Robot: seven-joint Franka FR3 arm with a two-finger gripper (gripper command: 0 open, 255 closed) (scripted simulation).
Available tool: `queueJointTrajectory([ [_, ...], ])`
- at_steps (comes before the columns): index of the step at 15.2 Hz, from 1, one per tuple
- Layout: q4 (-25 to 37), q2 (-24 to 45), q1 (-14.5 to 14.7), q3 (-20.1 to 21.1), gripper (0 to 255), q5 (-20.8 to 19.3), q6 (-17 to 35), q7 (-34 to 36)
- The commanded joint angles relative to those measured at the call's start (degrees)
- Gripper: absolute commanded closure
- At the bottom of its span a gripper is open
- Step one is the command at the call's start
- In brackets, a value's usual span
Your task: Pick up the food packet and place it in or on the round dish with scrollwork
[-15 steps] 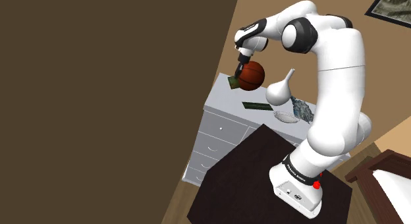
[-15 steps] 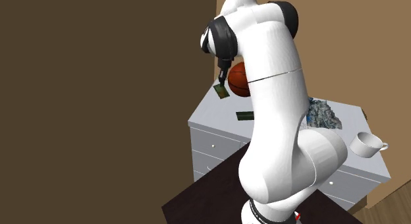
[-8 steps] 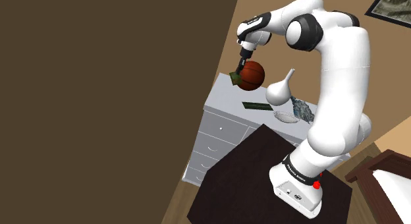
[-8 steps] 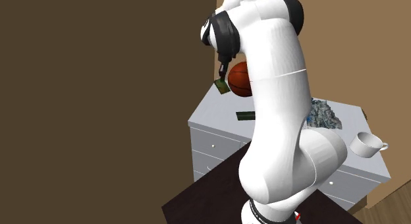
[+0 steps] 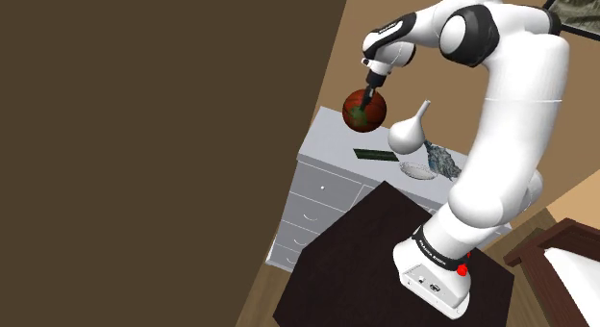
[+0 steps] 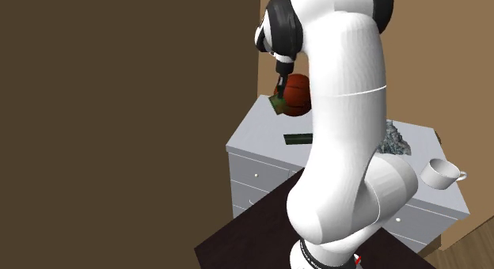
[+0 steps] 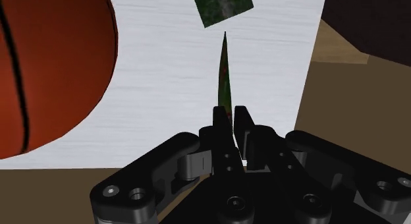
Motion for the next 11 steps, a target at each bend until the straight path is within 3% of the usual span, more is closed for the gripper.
queueJointTrajectory([
  [1,-3.38,-2.3,-0.69,-0.87,255,-0.54,1.07,-1.88],
  [11,-16.76,-13.34,-4.85,-6.27,255,-4.95,3.73,-10.63],
])
